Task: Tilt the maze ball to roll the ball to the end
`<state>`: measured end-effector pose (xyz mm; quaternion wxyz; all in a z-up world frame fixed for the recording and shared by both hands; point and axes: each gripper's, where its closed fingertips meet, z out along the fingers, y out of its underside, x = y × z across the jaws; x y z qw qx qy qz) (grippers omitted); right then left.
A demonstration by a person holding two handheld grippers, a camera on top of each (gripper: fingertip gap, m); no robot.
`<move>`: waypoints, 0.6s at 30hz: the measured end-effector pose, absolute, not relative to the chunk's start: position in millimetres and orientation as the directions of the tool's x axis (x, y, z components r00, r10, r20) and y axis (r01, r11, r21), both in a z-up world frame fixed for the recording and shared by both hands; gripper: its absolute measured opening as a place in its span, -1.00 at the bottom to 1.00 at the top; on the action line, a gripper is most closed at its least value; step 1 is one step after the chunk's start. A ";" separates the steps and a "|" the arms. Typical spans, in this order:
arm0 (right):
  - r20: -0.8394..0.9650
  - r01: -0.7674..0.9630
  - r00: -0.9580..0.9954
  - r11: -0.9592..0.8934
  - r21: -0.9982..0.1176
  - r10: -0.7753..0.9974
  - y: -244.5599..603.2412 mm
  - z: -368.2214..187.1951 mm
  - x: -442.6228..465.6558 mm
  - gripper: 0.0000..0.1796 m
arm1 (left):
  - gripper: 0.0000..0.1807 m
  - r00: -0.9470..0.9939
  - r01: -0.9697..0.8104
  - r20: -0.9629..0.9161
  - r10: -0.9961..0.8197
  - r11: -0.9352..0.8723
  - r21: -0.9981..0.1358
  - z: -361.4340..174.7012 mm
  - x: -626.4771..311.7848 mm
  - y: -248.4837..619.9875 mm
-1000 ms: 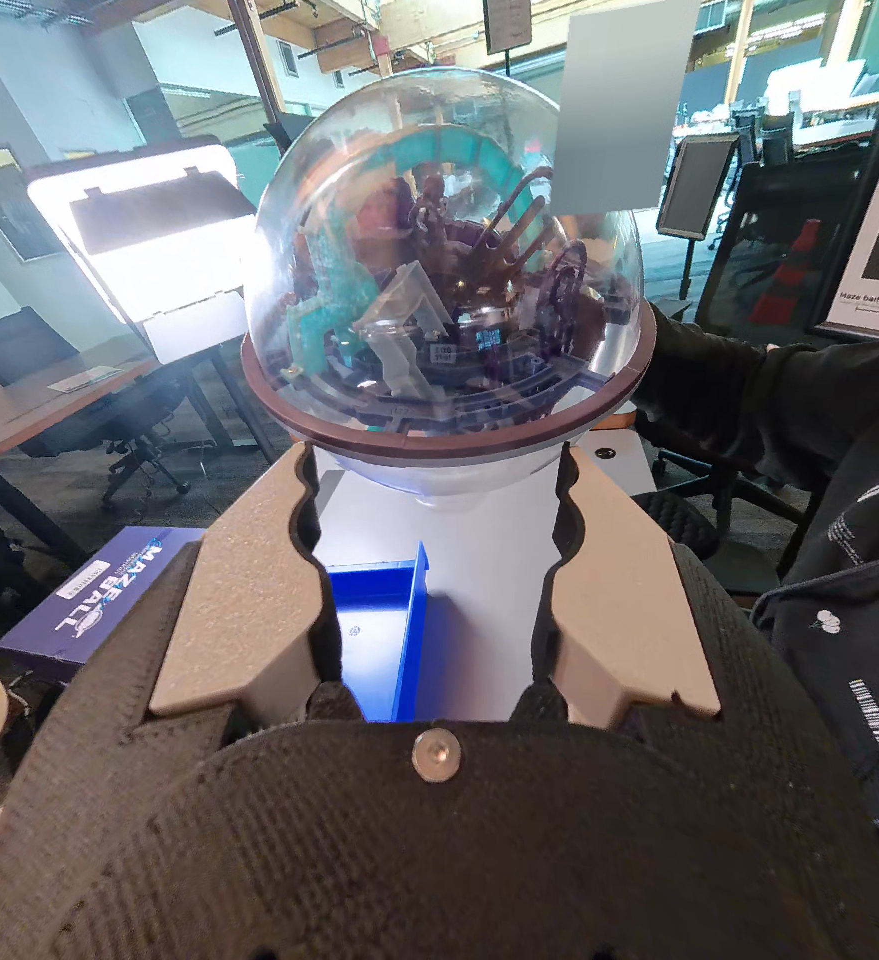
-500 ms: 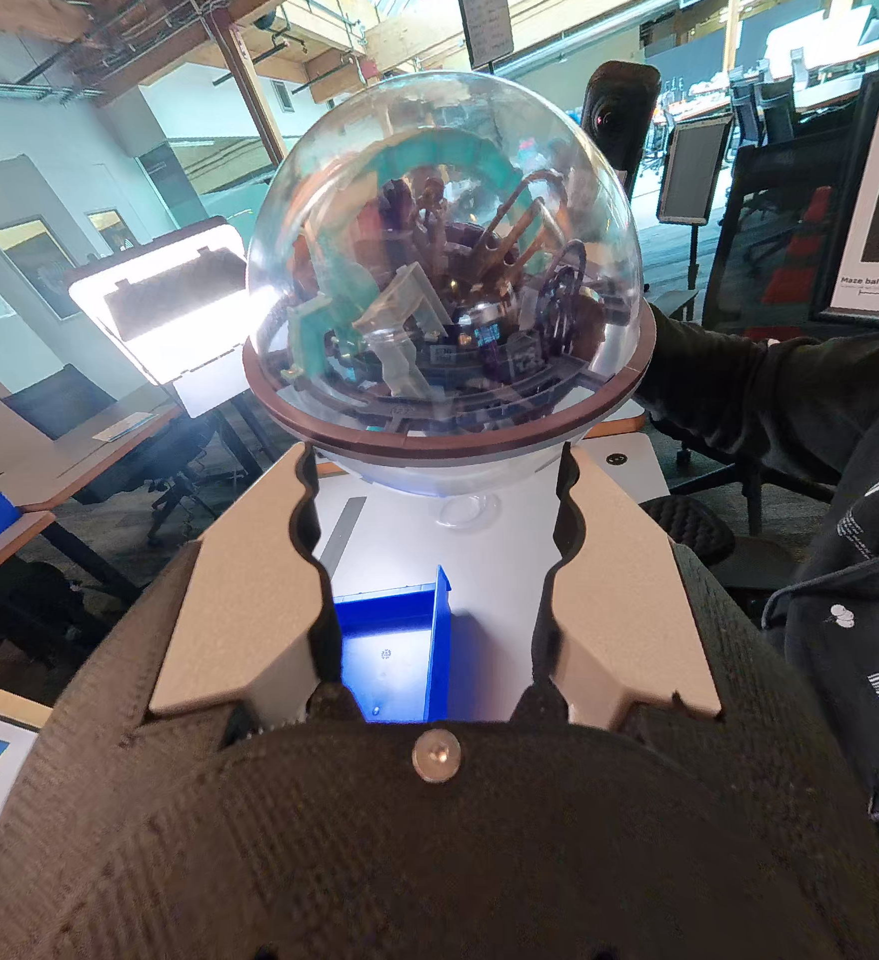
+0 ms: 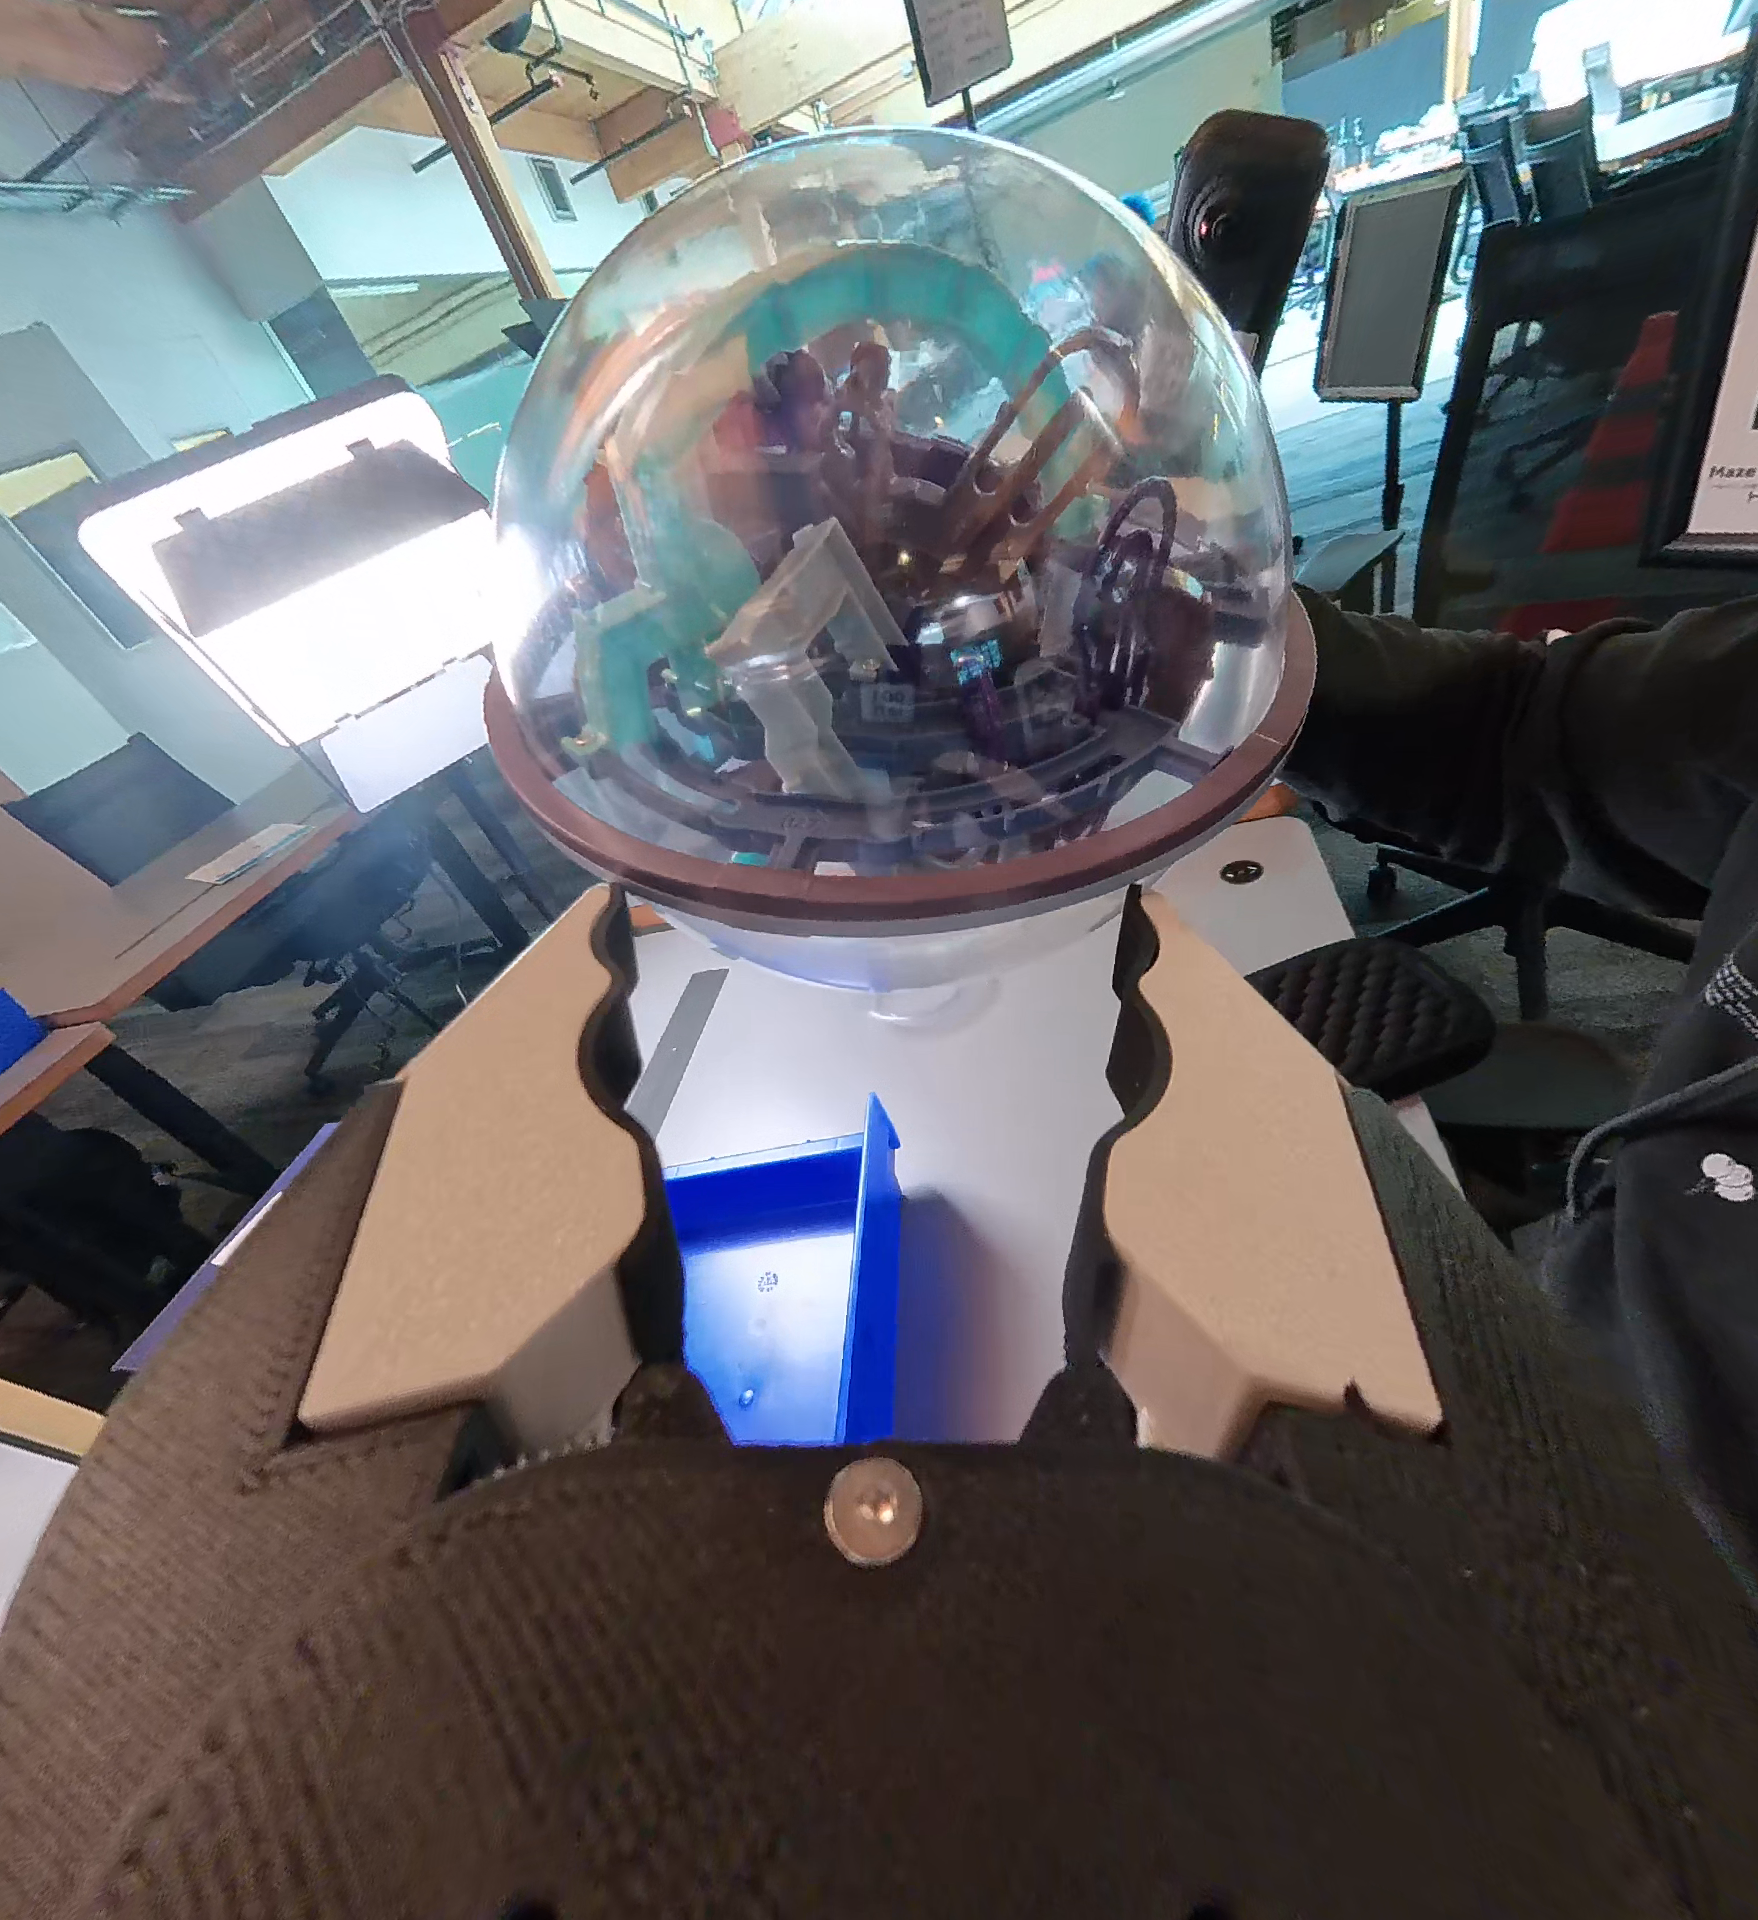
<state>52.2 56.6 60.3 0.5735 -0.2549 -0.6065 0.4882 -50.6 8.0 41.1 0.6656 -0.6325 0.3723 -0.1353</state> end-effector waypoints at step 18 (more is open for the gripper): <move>0.312 -0.102 -0.262 0.295 -0.950 0.913 78.5 -12.0 58.8 -0.23 | 0.03 0.706 -0.197 -0.149 -0.693 0.010 -0.980 -38.7 -41.1 27.7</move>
